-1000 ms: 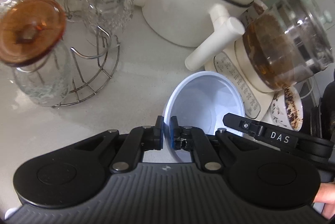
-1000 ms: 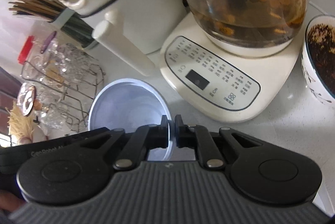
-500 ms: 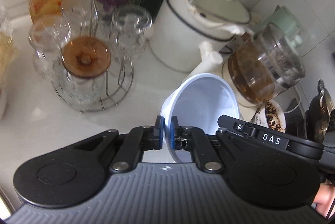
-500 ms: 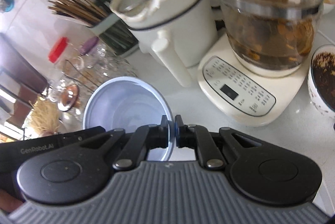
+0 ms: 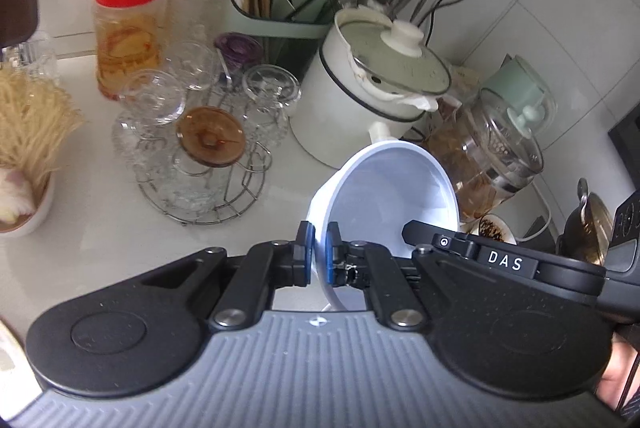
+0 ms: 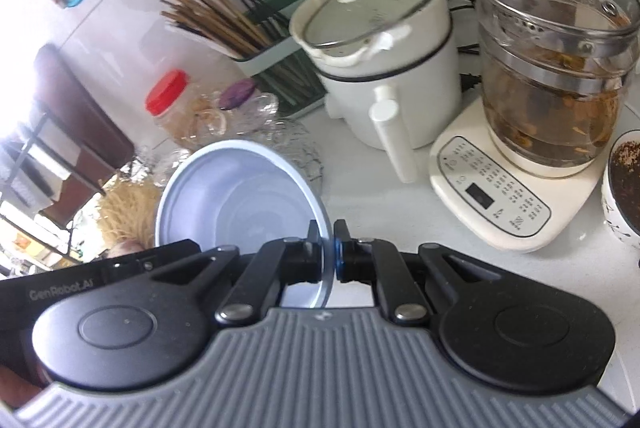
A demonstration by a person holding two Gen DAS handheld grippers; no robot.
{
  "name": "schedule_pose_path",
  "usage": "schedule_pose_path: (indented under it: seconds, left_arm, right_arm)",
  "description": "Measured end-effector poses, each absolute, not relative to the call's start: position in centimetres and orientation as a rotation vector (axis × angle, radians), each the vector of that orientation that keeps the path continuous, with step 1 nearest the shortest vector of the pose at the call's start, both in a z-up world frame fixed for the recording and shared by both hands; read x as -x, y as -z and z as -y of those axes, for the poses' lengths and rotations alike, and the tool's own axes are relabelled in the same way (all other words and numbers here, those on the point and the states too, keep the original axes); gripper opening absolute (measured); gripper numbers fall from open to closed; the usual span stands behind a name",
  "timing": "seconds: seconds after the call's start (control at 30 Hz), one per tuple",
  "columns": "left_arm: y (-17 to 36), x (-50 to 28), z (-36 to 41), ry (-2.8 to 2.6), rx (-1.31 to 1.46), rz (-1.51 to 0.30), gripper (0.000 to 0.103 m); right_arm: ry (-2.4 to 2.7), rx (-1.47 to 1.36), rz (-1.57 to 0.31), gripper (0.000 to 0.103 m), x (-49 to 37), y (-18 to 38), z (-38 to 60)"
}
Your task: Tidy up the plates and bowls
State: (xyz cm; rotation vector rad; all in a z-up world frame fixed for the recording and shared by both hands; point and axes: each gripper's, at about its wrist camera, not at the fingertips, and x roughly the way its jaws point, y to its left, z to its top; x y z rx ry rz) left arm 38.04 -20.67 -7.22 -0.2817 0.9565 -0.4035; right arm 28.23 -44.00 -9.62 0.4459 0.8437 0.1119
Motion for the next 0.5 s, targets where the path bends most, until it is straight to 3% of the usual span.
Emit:
schedule_pose_path:
  seconds: [0.5]
  left_arm:
    - [5.2,-31.2,12.7,0.254,0.374,-0.875,0.008]
  right_arm:
    - [-0.283,-0.353,-0.839,0.009,-26.5,7.3,36.7]
